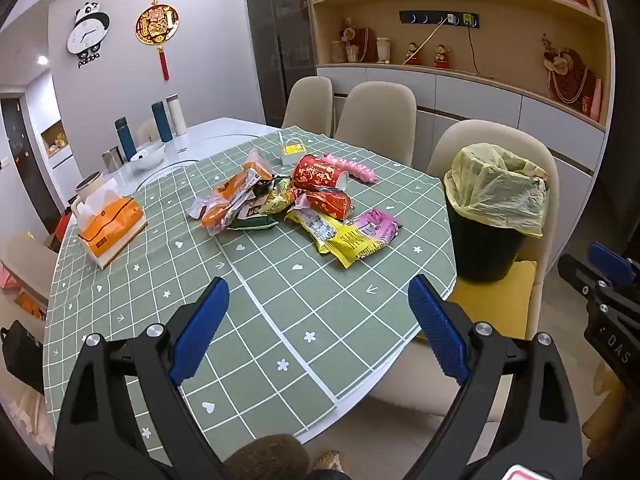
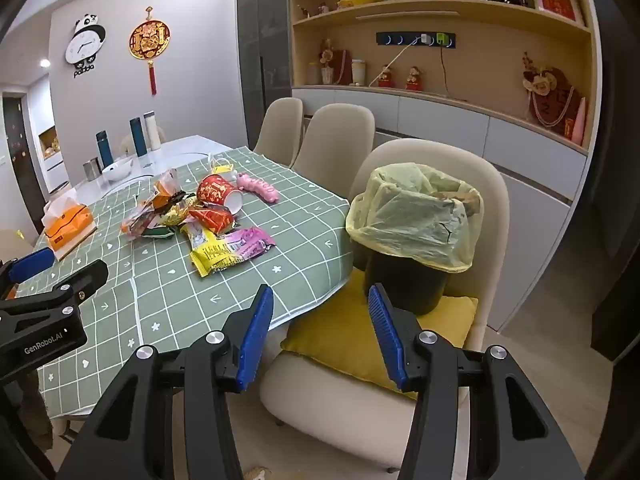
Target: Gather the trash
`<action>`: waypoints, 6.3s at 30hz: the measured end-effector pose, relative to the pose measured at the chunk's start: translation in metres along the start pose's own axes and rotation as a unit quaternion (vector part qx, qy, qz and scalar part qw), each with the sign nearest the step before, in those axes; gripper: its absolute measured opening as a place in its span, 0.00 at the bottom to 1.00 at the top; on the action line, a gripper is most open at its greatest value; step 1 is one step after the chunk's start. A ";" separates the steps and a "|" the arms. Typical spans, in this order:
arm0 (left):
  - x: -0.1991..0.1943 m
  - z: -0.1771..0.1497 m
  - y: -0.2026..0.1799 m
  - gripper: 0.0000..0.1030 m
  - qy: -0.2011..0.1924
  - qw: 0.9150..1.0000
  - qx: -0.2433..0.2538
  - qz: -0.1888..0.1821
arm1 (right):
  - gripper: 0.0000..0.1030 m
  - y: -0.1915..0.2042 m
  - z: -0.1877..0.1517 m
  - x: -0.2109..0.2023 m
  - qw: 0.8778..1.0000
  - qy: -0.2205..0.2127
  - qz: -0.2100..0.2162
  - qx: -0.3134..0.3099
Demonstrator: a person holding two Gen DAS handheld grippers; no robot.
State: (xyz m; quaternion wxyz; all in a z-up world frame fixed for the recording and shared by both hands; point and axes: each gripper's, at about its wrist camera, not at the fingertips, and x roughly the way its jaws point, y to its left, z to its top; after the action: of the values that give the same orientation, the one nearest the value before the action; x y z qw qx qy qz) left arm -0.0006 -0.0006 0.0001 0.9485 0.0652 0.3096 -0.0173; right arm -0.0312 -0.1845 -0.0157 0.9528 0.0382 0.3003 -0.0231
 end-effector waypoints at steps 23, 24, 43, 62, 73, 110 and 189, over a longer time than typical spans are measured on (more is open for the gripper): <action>-0.001 0.002 -0.006 0.84 0.004 1.000 0.002 -0.018 | 0.46 -0.015 -0.002 0.000 1.000 0.003 -0.003 0.015; 0.000 0.003 -0.006 0.84 0.005 1.000 0.002 -0.020 | 0.46 -0.015 -0.002 0.001 1.000 0.004 -0.003 0.016; 0.002 0.003 -0.008 0.84 0.003 0.999 0.009 -0.033 | 0.46 -0.014 0.000 -0.004 1.000 -0.003 -0.017 0.018; 0.003 0.003 -0.007 0.84 0.003 0.999 0.010 -0.036 | 0.46 -0.015 0.000 -0.003 1.000 -0.005 -0.019 0.021; 0.003 0.002 -0.006 0.84 0.004 0.999 0.010 -0.038 | 0.46 -0.013 0.001 -0.002 0.999 -0.002 -0.025 0.023; 0.120 0.017 0.093 0.84 0.070 0.995 -0.019 -0.073 | 0.46 0.049 0.034 0.139 0.994 0.096 0.050 0.000; 0.220 0.221 -0.102 0.26 0.055 0.971 0.094 -0.213 | 0.14 -0.193 0.162 0.134 0.995 -0.047 -0.035 0.085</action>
State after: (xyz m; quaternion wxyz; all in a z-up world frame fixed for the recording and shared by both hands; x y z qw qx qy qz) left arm 0.2991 -0.1301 0.0357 0.8940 0.0874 0.3652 -0.2445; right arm 0.1578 -0.3940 0.0279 0.9577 0.1070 0.2537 -0.0836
